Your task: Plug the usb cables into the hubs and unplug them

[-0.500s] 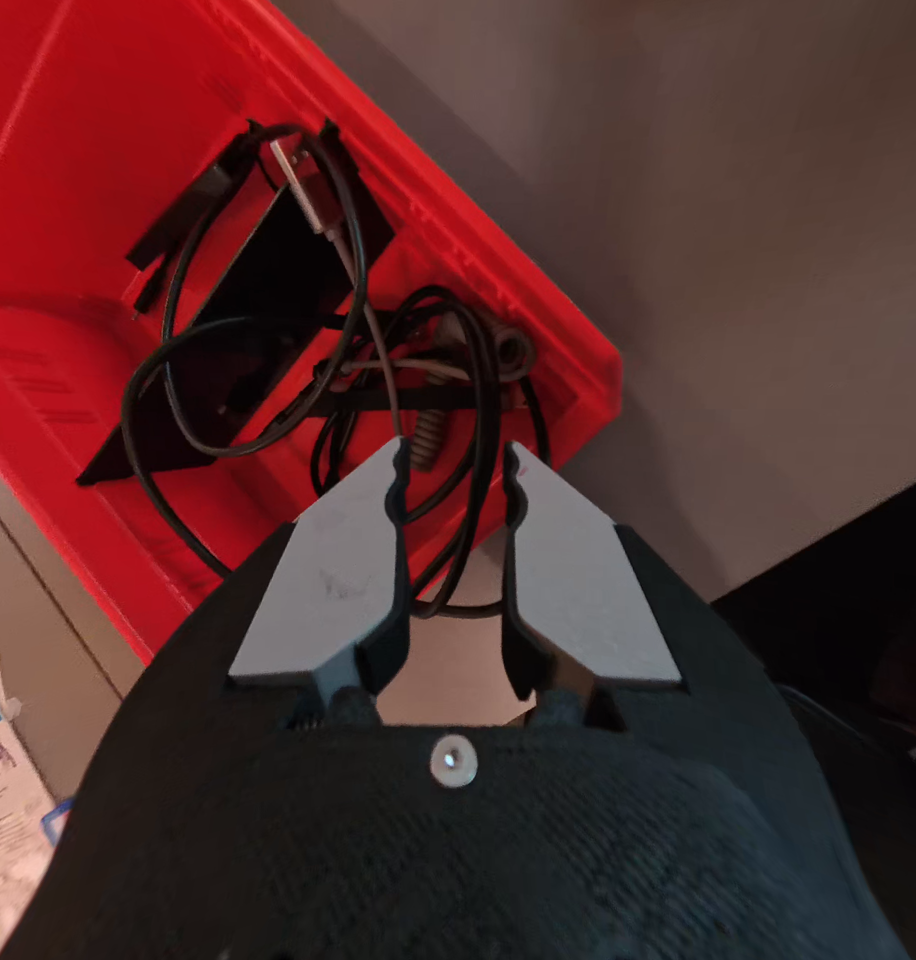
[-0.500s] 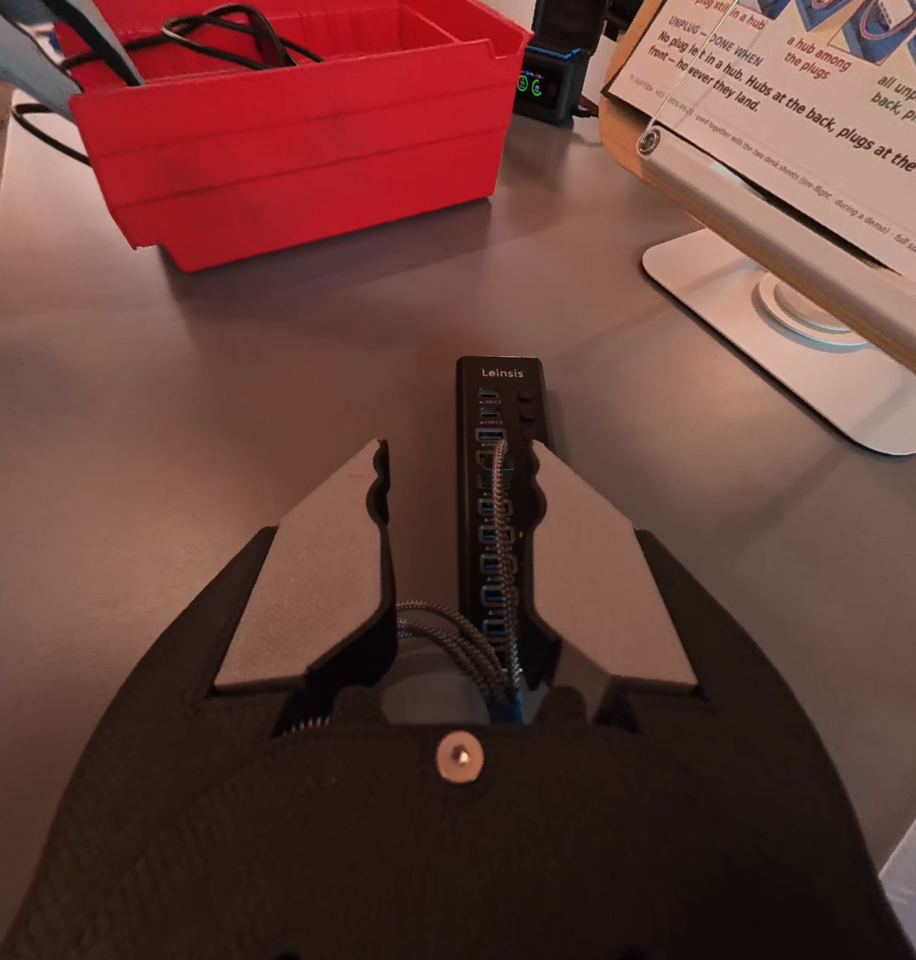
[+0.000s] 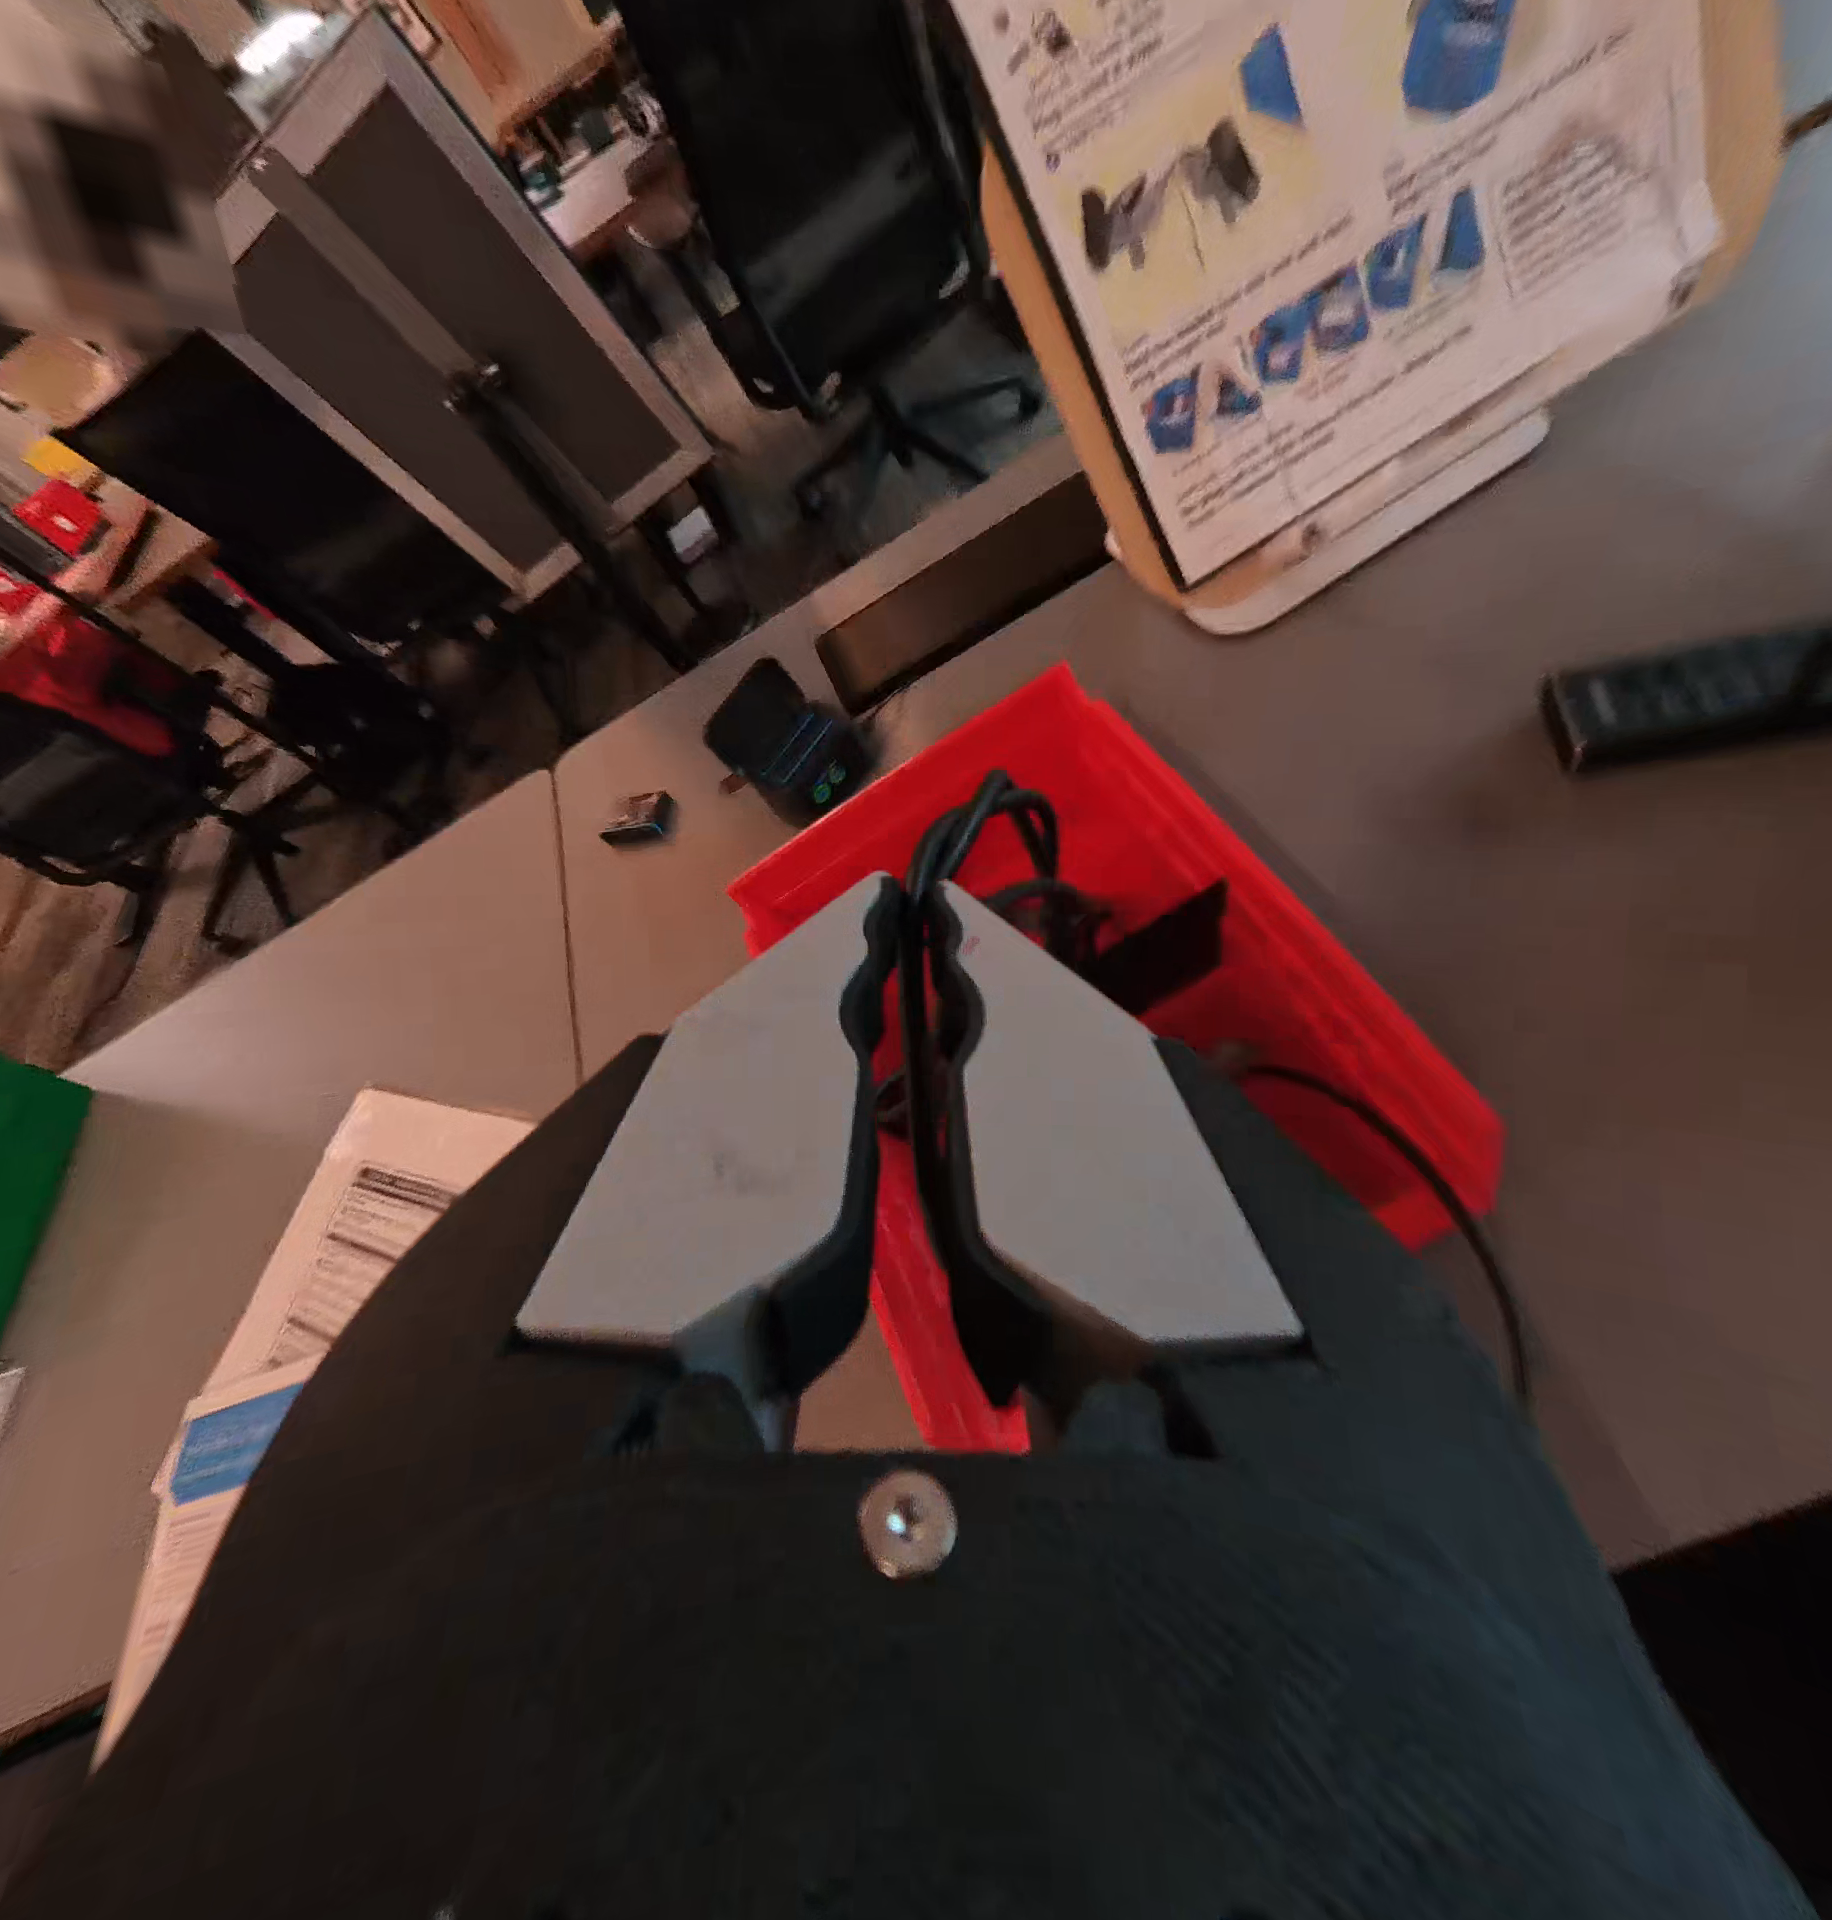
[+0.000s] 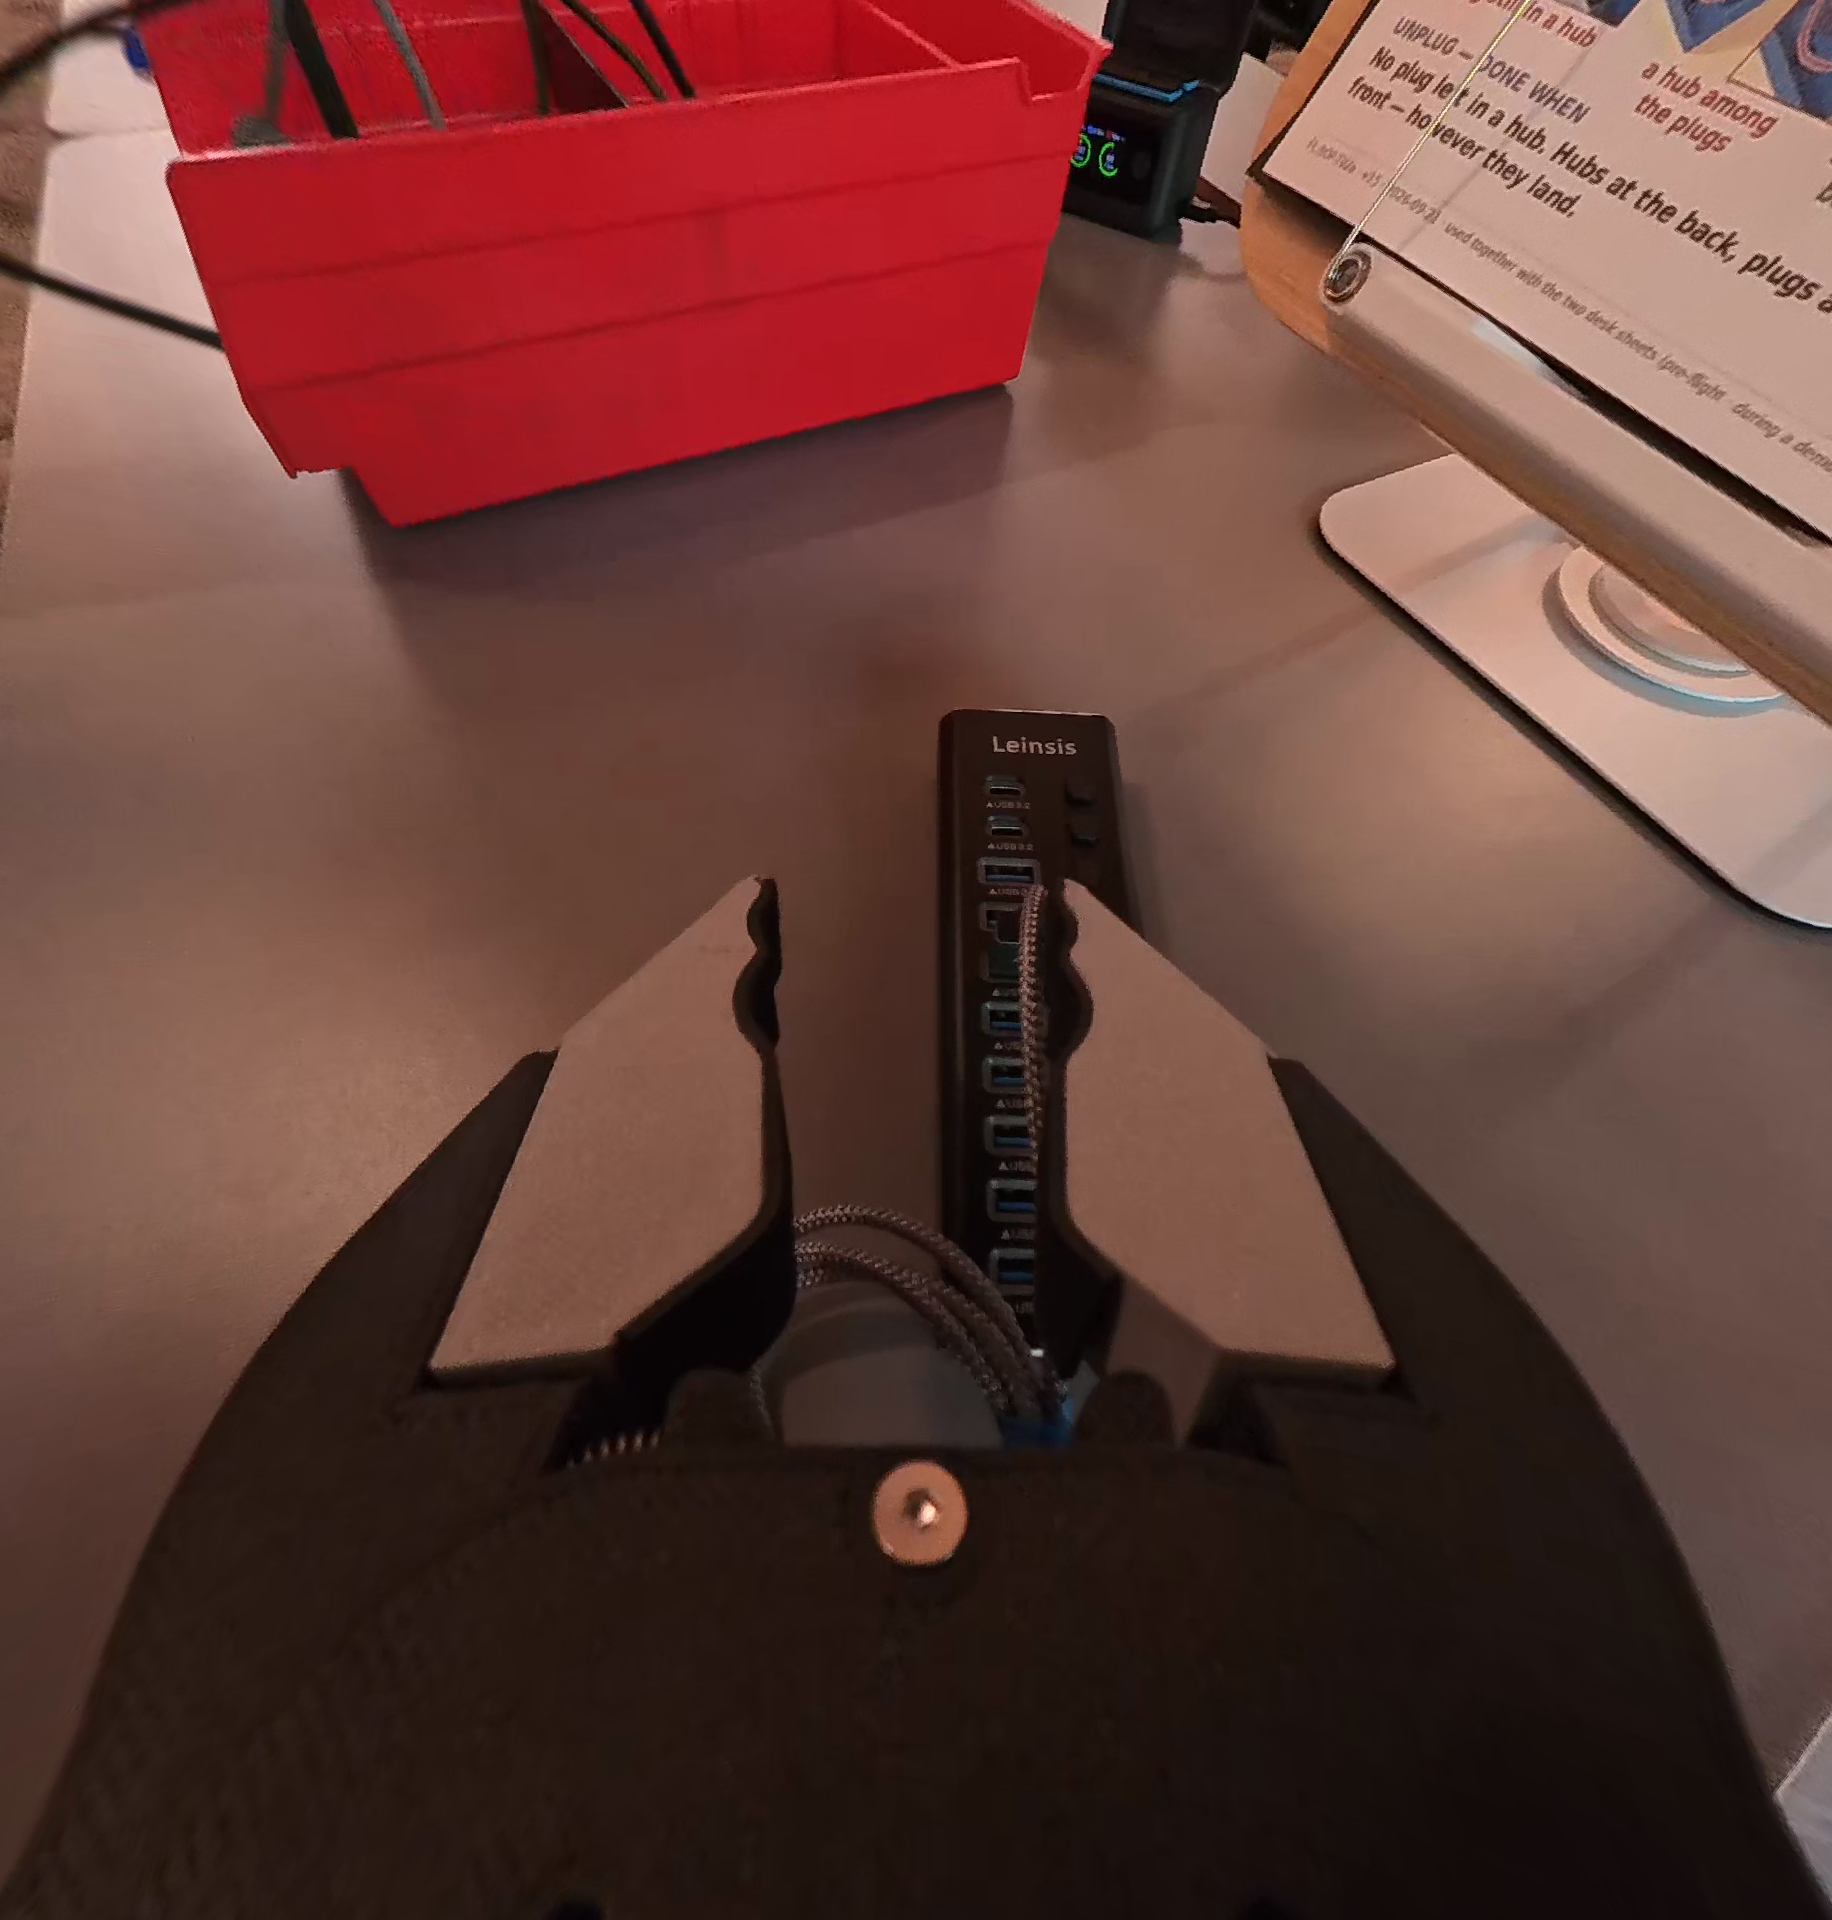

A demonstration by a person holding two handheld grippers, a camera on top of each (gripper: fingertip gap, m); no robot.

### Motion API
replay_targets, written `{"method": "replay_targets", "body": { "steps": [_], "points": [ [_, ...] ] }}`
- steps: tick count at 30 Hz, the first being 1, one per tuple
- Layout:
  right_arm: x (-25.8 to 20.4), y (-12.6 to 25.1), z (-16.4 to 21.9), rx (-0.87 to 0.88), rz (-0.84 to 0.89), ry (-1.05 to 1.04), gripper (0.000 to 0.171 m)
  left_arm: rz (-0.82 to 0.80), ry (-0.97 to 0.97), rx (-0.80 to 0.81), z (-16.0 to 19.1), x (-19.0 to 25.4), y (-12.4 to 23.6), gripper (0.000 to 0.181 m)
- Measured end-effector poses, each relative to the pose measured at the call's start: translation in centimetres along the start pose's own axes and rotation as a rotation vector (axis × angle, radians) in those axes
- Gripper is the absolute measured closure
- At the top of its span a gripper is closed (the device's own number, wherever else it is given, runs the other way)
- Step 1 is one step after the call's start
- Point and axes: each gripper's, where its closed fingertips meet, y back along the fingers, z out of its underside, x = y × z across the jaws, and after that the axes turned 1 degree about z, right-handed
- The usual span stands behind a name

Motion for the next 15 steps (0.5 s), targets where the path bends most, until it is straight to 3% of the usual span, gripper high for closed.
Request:
{"method": "replay_targets", "body": {
  "steps": [5,8,11,13,15],
  "points": [
    [0.1,0.0,0.2,-0.009,0.007,0.006,0.124,0.069,0.055,0.003,-1.0,-0.1,-1.1,0.178],
    [0.1,0.0,0.1,-0.005,0.002,-0.002,0.124,0.217,0.109,-0.063,0.8,2.3,-2.8,0.178],
    [0.0,0.0,0.2,-0.008,0.0,0.0,0.124,0.219,0.107,-0.133,3.3,2.5,-4.2,0.178],
    [0.0,-0.1,0.2,-0.012,0.001,0.004,0.124,0.351,0.128,-0.184,4.8,4.5,-4.4,0.178],
    [0.0,-0.1,0.2,-0.013,0.001,0.005,0.124,0.584,0.136,-0.189,5.2,7.9,-3.2,0.177]
  ]
}}
